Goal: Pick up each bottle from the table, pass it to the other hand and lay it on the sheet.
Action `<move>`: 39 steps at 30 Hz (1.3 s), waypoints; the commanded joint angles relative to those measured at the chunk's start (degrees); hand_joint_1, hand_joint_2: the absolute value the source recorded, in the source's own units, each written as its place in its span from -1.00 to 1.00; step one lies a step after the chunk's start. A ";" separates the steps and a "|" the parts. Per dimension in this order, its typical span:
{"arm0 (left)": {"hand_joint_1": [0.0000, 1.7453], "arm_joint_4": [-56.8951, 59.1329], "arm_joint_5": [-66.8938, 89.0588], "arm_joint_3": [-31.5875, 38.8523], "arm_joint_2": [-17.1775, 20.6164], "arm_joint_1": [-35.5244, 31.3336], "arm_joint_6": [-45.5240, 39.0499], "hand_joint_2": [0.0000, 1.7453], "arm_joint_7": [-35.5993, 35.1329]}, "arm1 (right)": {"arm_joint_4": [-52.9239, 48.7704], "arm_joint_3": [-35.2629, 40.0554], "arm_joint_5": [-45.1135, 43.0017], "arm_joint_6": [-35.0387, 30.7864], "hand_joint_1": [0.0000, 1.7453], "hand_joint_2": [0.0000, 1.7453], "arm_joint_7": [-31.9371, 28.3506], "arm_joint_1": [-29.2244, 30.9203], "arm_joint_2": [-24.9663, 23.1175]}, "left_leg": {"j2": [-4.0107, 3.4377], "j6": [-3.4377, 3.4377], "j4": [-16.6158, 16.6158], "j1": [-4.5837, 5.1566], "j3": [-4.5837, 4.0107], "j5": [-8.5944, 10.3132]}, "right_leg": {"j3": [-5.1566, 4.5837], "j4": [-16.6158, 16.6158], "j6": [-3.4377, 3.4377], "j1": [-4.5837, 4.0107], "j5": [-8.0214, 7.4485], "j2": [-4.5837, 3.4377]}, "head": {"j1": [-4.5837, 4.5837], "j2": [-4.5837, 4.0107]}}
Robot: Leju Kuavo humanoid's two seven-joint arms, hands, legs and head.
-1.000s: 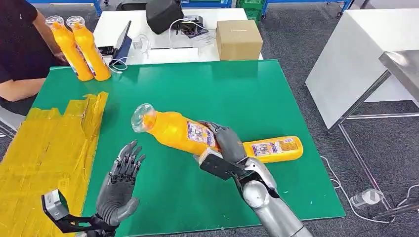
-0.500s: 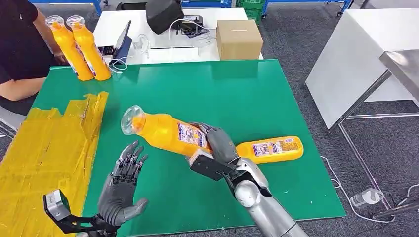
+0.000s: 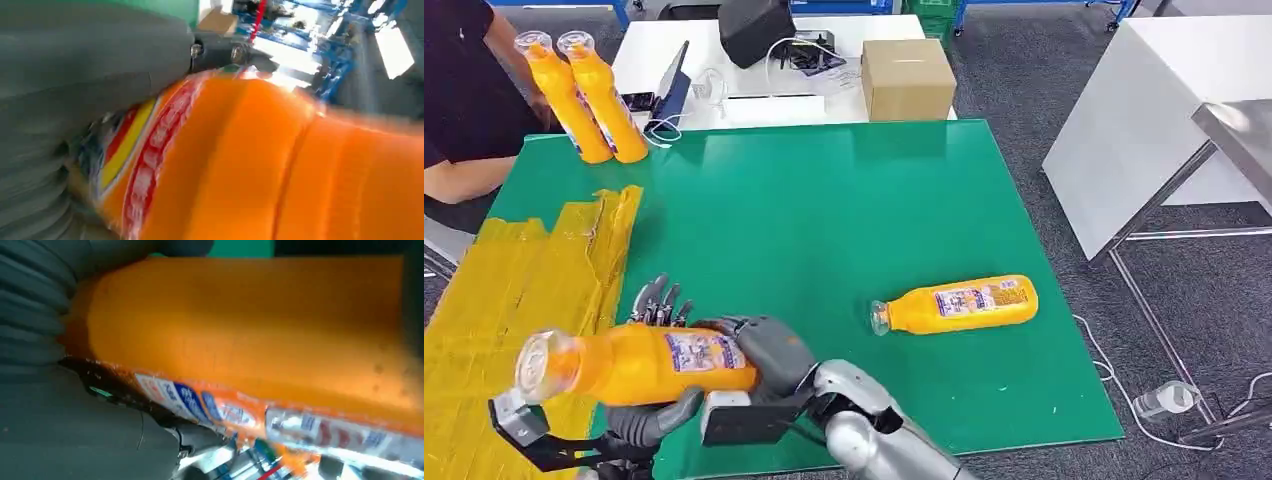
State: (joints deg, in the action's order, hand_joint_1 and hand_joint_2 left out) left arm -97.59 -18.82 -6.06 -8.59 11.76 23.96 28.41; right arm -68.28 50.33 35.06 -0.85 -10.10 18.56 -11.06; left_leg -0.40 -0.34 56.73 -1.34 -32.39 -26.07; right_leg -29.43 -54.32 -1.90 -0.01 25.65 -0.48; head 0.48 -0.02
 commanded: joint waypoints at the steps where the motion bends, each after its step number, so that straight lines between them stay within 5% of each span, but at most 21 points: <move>1: -1.00 1.81 0.46 2.89 -2.25 -1.67 -0.06 1.00 -0.86 | 5.58 8.98 -0.81 0.05 1.00 1.00 -0.08 2.83 0.82 | 0.04 -0.04 -0.07 0.05 0.15 0.00 | 0.14 0.04 0.02 0.05 0.03 0.05 | -0.04 0.00; 7: -1.00 1.30 -0.46 3.96 -2.88 -0.97 0.16 1.00 -0.53 | 6.26 9.96 -1.21 0.14 1.00 1.00 -0.10 2.72 1.19 | 0.10 -0.04 -0.10 0.07 0.18 0.00 | 0.18 0.05 0.03 0.08 0.06 0.11 | -0.02 0.00; 8: -0.88 1.17 -0.94 4.27 -3.18 -0.83 0.23 1.00 -0.43 | 6.30 10.03 -1.27 0.09 1.00 1.00 -0.05 2.71 1.27 | 0.15 -0.05 -0.12 0.12 0.26 -0.02 | 0.25 0.03 0.05 0.12 0.11 0.16 | -0.04 0.00; 9: 1.00 0.99 -1.22 4.28 -3.19 -0.77 0.84 1.00 -0.28 | 6.52 10.01 -1.35 -0.05 1.00 1.00 0.12 2.76 1.33 | 0.12 -0.04 -0.11 0.14 0.22 -0.01 | 0.22 0.05 0.03 0.10 0.08 0.13 | -0.02 0.00; 39: 1.00 -0.18 -0.98 5.67 -3.84 0.00 2.12 1.00 1.26 | 7.39 6.56 -0.46 -2.42 1.00 1.00 1.25 0.64 3.35 | 0.19 -0.04 -0.09 0.10 0.13 0.03 | 0.12 0.09 0.01 0.06 0.04 0.21 | -0.02 0.00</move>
State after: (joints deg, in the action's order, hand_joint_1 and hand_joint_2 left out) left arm -97.64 -20.39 -1.29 -11.89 14.32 26.14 28.76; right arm -64.33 55.30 33.33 -2.41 -9.25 20.69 -10.80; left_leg -0.42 -0.34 56.74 -1.27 -32.38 -26.07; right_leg -29.51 -54.32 -1.90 0.03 25.65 -0.49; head 0.46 -0.02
